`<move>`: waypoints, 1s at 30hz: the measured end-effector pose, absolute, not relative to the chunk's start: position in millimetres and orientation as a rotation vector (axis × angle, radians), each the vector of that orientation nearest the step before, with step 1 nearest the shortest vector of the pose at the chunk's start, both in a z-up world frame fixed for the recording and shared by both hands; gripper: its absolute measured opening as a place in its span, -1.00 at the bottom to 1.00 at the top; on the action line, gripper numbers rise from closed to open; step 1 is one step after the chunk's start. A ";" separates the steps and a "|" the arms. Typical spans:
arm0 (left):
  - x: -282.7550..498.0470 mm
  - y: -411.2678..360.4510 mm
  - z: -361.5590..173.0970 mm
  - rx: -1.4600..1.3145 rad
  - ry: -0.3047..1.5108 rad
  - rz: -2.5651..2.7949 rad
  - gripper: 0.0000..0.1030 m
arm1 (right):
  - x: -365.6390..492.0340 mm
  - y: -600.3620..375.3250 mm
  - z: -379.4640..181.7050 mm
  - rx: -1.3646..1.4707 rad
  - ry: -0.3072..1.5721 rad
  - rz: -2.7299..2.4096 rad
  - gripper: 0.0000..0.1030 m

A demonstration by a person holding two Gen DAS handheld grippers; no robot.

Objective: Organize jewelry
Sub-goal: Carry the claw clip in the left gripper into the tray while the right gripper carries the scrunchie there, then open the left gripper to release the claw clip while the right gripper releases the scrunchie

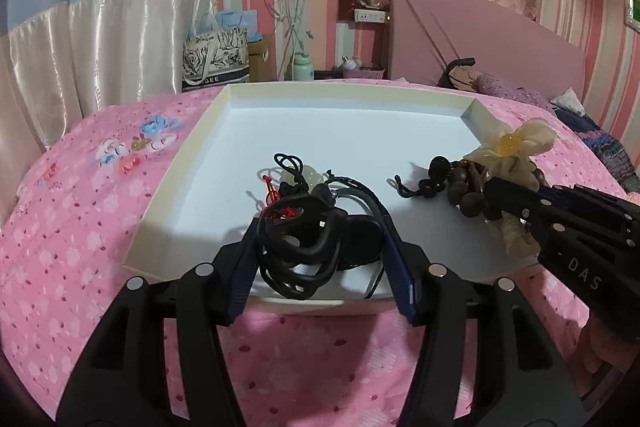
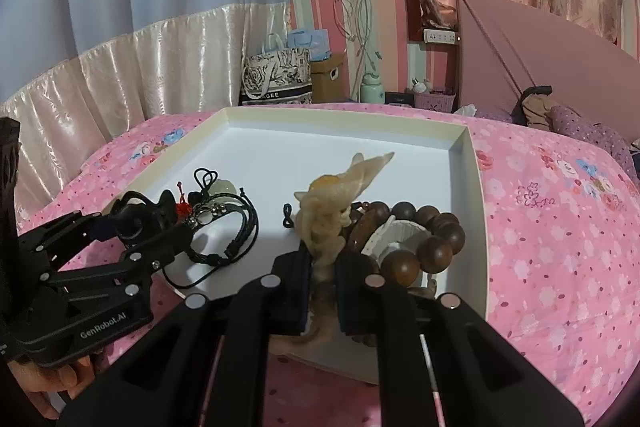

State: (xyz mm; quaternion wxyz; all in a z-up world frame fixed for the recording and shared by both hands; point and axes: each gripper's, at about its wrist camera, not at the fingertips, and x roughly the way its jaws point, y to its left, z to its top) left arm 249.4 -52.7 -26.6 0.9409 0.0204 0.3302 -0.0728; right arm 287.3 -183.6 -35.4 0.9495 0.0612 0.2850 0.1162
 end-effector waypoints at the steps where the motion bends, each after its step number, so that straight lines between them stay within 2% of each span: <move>1: 249.1 -53.2 -26.9 0.045 0.674 -0.146 0.10 | 287.1 -183.3 -35.7 0.120 0.580 0.235 -0.81; 30: 251.8 -54.9 -27.3 0.044 0.680 -0.141 0.11 | 279.3 -187.9 -28.8 0.106 0.535 0.164 -0.76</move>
